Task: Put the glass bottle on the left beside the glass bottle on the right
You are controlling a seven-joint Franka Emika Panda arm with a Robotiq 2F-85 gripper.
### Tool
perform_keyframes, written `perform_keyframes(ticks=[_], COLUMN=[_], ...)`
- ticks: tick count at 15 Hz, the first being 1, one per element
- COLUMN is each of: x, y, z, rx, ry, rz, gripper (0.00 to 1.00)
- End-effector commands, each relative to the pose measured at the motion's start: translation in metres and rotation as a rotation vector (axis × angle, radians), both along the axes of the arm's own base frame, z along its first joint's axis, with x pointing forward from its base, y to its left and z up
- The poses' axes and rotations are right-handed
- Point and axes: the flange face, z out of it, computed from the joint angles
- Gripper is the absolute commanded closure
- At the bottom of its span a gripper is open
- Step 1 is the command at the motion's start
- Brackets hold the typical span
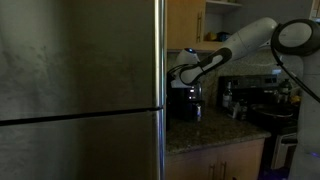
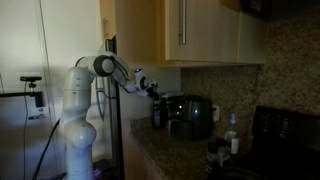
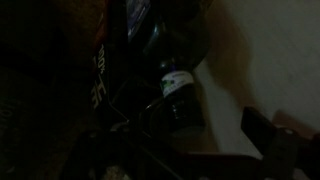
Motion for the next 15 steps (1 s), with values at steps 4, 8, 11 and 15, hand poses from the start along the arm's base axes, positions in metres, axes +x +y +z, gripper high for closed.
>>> perform_keyframes(ticks=[4, 8, 11, 15], x=[0.015, 0.016, 0.016, 0.015], y=[0.005, 0.005, 0.008, 0.007], z=[-0.008, -0.022, -0.023, -0.022], rx=[-0.062, -0.077, -0.073, -0.091], ry=[0.056, 0.100, 0.084, 0.071], rz=[-0.036, -0.034, -0.030, -0.036], gripper=[0.07, 0.40, 0.65, 0.95])
